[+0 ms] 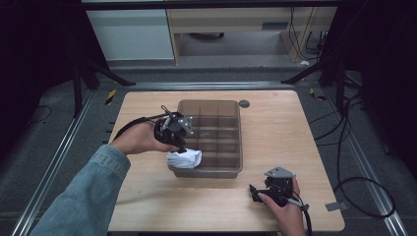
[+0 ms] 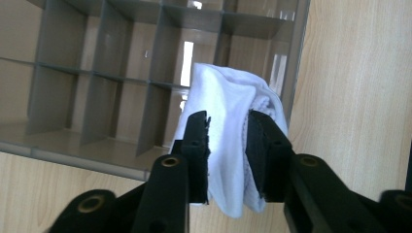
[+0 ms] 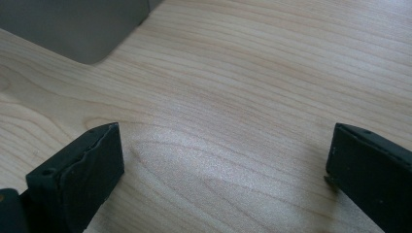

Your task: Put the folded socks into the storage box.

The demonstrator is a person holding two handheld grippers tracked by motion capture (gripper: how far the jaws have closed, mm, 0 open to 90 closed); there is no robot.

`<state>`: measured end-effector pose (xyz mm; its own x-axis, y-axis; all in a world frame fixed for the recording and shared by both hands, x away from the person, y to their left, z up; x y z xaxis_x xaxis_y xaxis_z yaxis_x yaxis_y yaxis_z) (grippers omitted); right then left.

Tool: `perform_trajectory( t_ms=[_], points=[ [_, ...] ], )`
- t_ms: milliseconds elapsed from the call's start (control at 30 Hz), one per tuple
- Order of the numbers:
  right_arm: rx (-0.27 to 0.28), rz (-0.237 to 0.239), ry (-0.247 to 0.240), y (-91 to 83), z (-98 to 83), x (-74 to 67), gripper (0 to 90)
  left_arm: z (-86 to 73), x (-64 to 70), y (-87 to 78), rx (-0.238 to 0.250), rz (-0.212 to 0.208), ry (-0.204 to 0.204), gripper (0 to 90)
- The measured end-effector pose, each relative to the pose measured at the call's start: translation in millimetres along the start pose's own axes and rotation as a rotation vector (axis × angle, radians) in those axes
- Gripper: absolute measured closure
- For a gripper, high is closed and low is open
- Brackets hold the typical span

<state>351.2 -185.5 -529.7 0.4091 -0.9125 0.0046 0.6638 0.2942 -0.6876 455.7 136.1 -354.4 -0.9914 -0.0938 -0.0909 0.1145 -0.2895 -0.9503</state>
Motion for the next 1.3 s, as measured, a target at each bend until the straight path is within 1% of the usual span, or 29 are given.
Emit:
perform_trajectory(
  t_ms=[33, 67, 133, 167, 200, 233, 267, 300, 333, 400, 433, 467, 533, 633, 700, 833, 933, 967, 1033, 1067, 1100, 1200, 1300],
  points=[
    [0.0, 0.0, 0.0, 0.0, 0.0, 0.0, 0.4, 0.9, -0.8, -0.5, 0.001, 0.004, 0.0, 70.6],
    [0.0, 0.0, 0.0, 0.0, 0.0, 0.0, 0.4, 1.8, -1.7, -1.4, -0.004, 0.008, 0.002, 74.6],
    [0.0, 0.0, 0.0, 0.0, 0.0, 0.0, 0.4, 3.6, -3.3, -3.9, -0.002, 0.014, 0.003, 78.7],
    [0.0, 0.0, 0.0, 0.0, 0.0, 0.0, 0.4, 4.6, -4.0, -5.5, 0.002, 0.024, 0.003, 81.2],
    [0.0, 0.0, 0.0, 0.0, 0.0, 0.0, 0.4, 6.2, -6.0, -8.2, 0.014, 0.038, -0.002, 83.9],
    [0.0, 0.0, 0.0, 0.0, 0.0, 0.0, 0.4, 6.2, -6.0, -8.2, 0.014, 0.038, -0.002, 86.2],
    [0.0, 0.0, 0.0, 0.0, 0.0, 0.0, 0.4, 6.8, -8.0, -9.7, 0.024, 0.046, -0.012, 86.2],
    [0.0, 0.0, 0.0, 0.0, 0.0, 0.0, 0.4, 7.5, -9.2, -10.9, 0.025, 0.047, -0.015, 89.2],
    [0.0, 0.0, 0.0, 0.0, 0.0, 0.0, 0.4, 7.9, -9.8, -11.2, 0.033, 0.046, -0.015, 89.2],
    [0.0, 0.0, 0.0, 0.0, 0.0, 0.0, 0.4, 8.2, -11.0, -11.0, 0.029, 0.049, -0.016, 89.6],
    [0.0, 0.0, 0.0, 0.0, 0.0, 0.0, 0.4, 8.3, -12.8, -9.5, 0.021, 0.049, -0.011, 89.7],
    [0.0, 0.0, 0.0, 0.0, 0.0, 0.0, 0.4, 8.0, -13.1, -8.1, 0.012, 0.046, -0.018, 89.7],
    [0.0, 0.0, -0.001, 0.0, 0.0, 0.0, 0.4, 7.1, -14.7, -4.1, -0.002, 0.045, -0.019, 89.7],
    [0.0, 0.0, 0.0, 0.0, 0.0, 0.0, 0.4, 7.0, -16.6, 0.5, -0.006, 0.042, -0.024, 89.7],
    [0.0, 0.0, 0.0, 0.0, 0.0, 0.0, 0.4, 9.1, -17.0, 6.2, -0.019, 0.044, -0.012, 89.8],
    [-0.001, 0.0, 0.0, 0.0, 0.0, 0.0, 0.4, 12.8, -16.1, 12.0, -0.017, 0.042, -0.004, 89.8],
    [0.0, 0.0, 0.0, 0.0, 0.0, 0.0, 0.4, 16.9, -13.2, 22.6, -0.038, 0.038, 0.017, 89.7],
    [0.0, 0.0, 0.0, 0.0, 0.0, 0.0, 0.4, 16.9, -13.2, 22.6, -0.038, 0.038, 0.017, 89.7],
    [0.0, 0.0, 0.0, 0.0, 0.0, 0.0, 0.4, 18.1, -12.0, 31.6, -0.056, 0.035, 0.031, 89.7],
    [0.0, 0.0, 0.0, 0.0, 0.0, 0.0, 0.4, 18.1, -12.0, 31.6, -0.056, 0.035, 0.031, 89.7],
    [0.0, 0.0, -0.001, 0.0, 0.0, 0.0, 0.4, 18.3, -10.8, 36.3, -0.051, 0.027, 0.031, 89.7],
    [0.0, 0.0, -0.001, 0.0, 0.0, 0.0, 0.4, 16.8, -10.2, 40.2, -0.056, 0.022, 0.031, 89.7],
    [0.0, 0.0, 0.0, 0.0, 0.0, 0.0, 0.4, 11.4, -10.1, 45.9, -0.066, 0.02, 0.024, 89.7]
  ],
)
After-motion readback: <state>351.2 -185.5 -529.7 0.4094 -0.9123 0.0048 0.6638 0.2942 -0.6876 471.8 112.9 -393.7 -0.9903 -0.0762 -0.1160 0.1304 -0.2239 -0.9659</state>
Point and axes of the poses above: each handheld gripper's, and its own axes: y roughly forward along the jaws, z roughly out of its top, x roughly to its right, the point moved 2 cm from there along y, roughly forward along the jaws
